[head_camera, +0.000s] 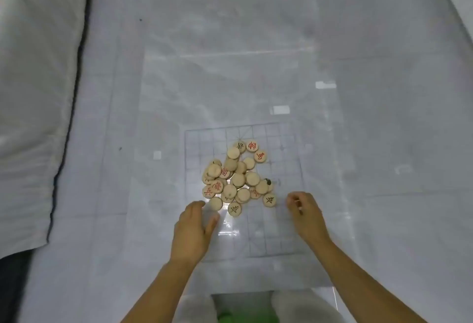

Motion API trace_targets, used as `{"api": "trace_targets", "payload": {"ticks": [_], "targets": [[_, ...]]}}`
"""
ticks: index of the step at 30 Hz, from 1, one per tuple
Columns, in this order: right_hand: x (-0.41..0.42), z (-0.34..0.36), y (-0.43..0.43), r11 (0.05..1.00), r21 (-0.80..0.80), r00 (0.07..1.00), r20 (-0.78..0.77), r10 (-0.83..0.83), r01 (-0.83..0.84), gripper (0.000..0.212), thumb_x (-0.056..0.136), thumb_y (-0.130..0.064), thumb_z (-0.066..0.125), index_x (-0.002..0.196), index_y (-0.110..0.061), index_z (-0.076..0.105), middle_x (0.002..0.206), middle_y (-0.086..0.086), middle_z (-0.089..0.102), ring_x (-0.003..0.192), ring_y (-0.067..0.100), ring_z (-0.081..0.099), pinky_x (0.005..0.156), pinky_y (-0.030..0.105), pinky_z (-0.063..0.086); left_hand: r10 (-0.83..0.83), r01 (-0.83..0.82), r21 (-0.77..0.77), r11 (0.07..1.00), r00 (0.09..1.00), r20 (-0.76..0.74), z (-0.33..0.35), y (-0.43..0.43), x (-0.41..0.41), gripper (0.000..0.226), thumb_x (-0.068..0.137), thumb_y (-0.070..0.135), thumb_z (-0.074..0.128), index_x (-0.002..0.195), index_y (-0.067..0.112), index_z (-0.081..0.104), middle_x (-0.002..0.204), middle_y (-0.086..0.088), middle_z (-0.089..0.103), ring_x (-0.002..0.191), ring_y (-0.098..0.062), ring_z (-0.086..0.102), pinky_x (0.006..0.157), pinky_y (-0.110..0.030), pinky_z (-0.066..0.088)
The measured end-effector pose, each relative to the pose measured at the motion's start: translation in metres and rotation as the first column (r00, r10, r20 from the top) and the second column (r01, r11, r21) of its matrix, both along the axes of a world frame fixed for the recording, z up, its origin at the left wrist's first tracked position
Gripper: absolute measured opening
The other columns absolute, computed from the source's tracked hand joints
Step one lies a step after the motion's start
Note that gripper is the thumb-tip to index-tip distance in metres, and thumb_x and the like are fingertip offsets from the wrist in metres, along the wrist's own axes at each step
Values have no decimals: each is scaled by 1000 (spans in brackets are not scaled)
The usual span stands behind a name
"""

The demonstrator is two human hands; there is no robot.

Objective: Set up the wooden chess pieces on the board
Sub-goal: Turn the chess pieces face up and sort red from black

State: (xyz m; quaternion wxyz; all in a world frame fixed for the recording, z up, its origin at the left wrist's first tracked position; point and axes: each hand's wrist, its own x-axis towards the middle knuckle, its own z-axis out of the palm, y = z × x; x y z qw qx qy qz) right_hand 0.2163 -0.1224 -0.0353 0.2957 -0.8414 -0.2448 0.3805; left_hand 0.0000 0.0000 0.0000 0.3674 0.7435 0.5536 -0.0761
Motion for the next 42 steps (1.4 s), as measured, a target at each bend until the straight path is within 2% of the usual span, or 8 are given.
{"api": "trace_targets", "payload": {"ticks": [4, 11, 16, 26, 31, 35, 38, 42], "targets": [[-7, -48, 12, 994, 62, 987, 140, 80, -90, 48, 86, -43, 43, 115, -7, 54, 114, 2, 50, 108, 18, 46, 92, 28, 39, -51, 41, 165, 985, 997, 56, -59, 5, 8, 92, 76, 80, 18, 134, 12, 41, 143, -15, 40, 131, -31, 38, 105, -43, 33], [-17, -108, 31, 935, 215, 894, 413, 175, -282, 64, 85, -50, 46, 136, -13, 36, 144, 7, 38, 130, 14, 30, 108, 35, 26, -199, 110, 385, 916, 960, 199, -131, 14, 21, 78, 78, 75, 29, 143, 35, 14, 156, 1, 5, 144, -19, -2, 115, -46, 6], [-19, -122, 31, 890, 131, 753, 594, 282, -437, 63, 90, -59, 30, 142, -23, 27, 149, 2, 33, 134, 16, 30, 108, 30, 20, -269, 149, 499, 854, 947, 178, -157, 14, 25, 74, 83, 72, 26, 144, 34, 15, 156, 1, -1, 144, -26, -3, 114, -56, 7], [-16, -137, 28, 858, 129, 678, 675, 290, -496, 60, 90, -56, 29, 142, -26, 27, 145, -11, 32, 133, 3, 25, 109, 19, 10, -346, 200, 673, 712, 934, 88, -181, 13, 22, 63, 88, 68, 15, 144, 37, 17, 158, 3, -2, 142, -31, 2, 107, -56, 11], [-13, -139, 24, 824, 280, 739, 634, 226, -492, 48, 85, -61, 27, 131, -48, 31, 136, -34, 29, 124, -25, 15, 103, 3, 13, -337, 153, 675, 722, 930, 150, -181, 14, 22, 59, 86, 69, 12, 139, 44, 21, 156, 10, 1, 142, -22, 1, 109, -48, 9], [-16, -136, 21, 827, 316, 783, 583, 217, -465, 45, 84, -54, 40, 127, -47, 34, 129, -33, 32, 123, -6, 29, 100, 14, 21, -300, 124, 612, 781, 934, 194, -177, 11, 19, 63, 77, 69, 17, 137, 50, 22, 149, 24, -16, 144, -16, -9, 116, -41, 2], [-18, -130, 23, 849, 315, 799, 570, 189, -425, 44, 91, -34, 52, 134, -29, 42, 132, -16, 45, 126, 10, 38, 104, 24, 28, -317, 172, 589, 789, 937, 150, -169, 12, 22, 76, 71, 70, 11, 141, 44, 22, 145, 22, -21, 145, -23, -8, 117, -48, 7], [-21, -125, 20, 859, 304, 798, 575, 179, -412, 45, 90, -30, 55, 133, -24, 45, 135, -5, 49, 125, 14, 41, 107, 31, 32, -332, 158, 574, 804, 919, 213, -152, 8, 15, 80, 68, 72, 15, 142, 42, 19, 156, 11, -11, 145, -22, 3, 116, -46, 16]]}}
